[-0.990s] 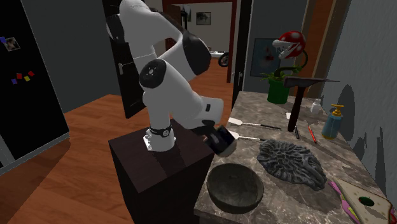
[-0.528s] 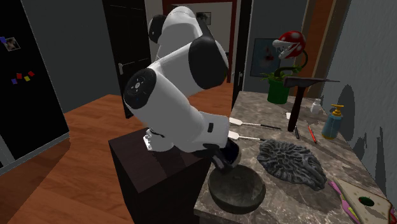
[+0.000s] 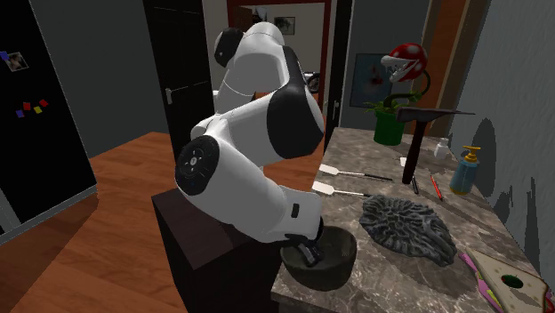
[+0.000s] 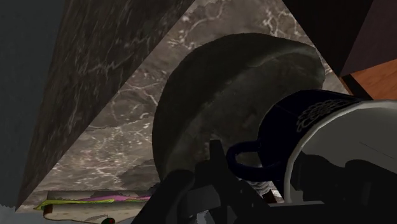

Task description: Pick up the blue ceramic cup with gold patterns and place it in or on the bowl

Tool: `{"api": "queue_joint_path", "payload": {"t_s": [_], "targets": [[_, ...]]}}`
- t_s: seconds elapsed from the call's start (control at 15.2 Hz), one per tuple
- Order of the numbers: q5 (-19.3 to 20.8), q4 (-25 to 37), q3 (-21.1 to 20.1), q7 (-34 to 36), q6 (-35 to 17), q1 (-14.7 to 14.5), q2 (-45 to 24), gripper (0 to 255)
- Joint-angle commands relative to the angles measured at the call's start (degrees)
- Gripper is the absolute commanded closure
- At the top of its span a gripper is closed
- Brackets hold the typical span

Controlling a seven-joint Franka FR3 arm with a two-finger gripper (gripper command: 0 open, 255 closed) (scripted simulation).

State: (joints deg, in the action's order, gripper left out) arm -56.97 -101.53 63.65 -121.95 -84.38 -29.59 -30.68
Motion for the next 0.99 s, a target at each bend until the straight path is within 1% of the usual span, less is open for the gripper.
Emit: {"api": "queue_joint_path", "payload": {"t_s": [0.0, 0.53, 0.59, 0.92], "targets": [[-0.4, -0.6, -0.4, -0.8, -0.6, 0.2, -0.6, 255], [-0.7, -0.8, -0.4, -1.1, -0.8, 0.2, -0.9, 255], [-0.7, -0.8, -0.4, -1.0, -0.8, 0.1, -0.8, 0], [-0.7, -0.8, -0.4, -1.1, -0.8, 0.2, -0.9, 0]]}}
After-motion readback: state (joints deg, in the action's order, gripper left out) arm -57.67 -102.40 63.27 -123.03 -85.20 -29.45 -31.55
